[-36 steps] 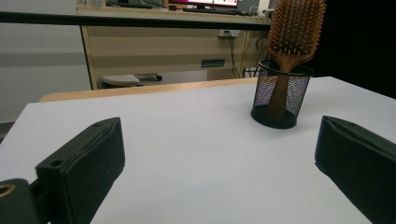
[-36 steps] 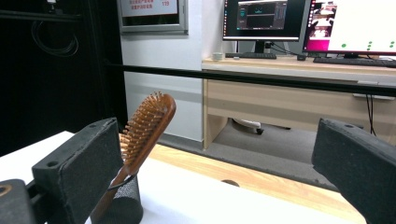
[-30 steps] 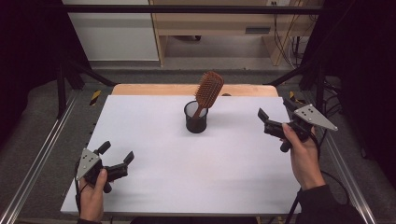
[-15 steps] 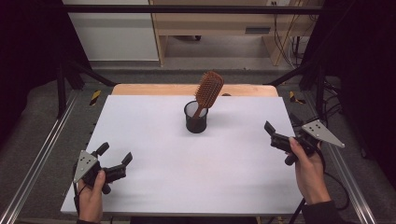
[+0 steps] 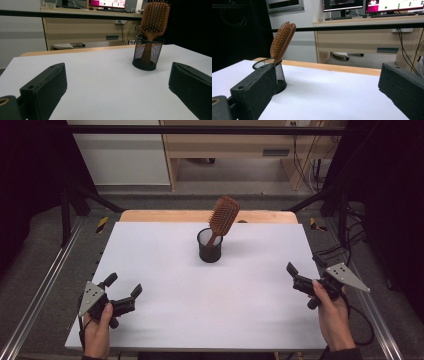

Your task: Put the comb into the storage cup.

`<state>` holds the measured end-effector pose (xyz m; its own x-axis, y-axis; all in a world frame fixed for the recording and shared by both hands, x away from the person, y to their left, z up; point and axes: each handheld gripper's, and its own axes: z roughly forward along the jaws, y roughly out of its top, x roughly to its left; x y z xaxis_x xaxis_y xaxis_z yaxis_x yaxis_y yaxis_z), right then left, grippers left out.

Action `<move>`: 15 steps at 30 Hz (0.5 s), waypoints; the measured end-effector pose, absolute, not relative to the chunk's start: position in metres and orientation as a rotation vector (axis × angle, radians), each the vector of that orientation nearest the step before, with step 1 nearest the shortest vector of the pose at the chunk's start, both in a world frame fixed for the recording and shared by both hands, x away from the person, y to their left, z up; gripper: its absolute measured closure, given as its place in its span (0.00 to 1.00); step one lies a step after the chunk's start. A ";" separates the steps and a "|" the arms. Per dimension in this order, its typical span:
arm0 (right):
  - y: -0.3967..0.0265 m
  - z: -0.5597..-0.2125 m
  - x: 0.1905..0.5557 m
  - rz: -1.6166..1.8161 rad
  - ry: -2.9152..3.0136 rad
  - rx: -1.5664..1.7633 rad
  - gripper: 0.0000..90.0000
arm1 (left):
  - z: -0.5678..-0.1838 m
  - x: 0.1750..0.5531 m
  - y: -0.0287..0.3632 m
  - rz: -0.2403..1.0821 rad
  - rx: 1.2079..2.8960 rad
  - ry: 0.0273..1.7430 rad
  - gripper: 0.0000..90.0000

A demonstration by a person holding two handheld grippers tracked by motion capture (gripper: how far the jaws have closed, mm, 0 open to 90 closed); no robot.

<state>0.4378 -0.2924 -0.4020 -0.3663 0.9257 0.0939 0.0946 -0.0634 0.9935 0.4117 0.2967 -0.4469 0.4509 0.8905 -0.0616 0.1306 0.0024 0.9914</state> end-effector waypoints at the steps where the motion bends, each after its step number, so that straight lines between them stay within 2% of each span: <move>1: -0.293 -0.403 0.437 1.510 1.509 1.129 0.03 | -0.447 0.412 0.297 0.768 1.464 0.955 0.02; 15: -0.287 -0.425 0.425 1.474 1.549 1.112 0.03 | -0.447 0.411 0.296 0.766 1.464 0.953 0.02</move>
<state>0.4253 -0.2873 -0.4254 -0.3732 0.9257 0.0625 0.1086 -0.0233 0.9938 0.4112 0.2964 -0.4469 0.4530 0.8894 -0.0617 0.1313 0.0019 0.9913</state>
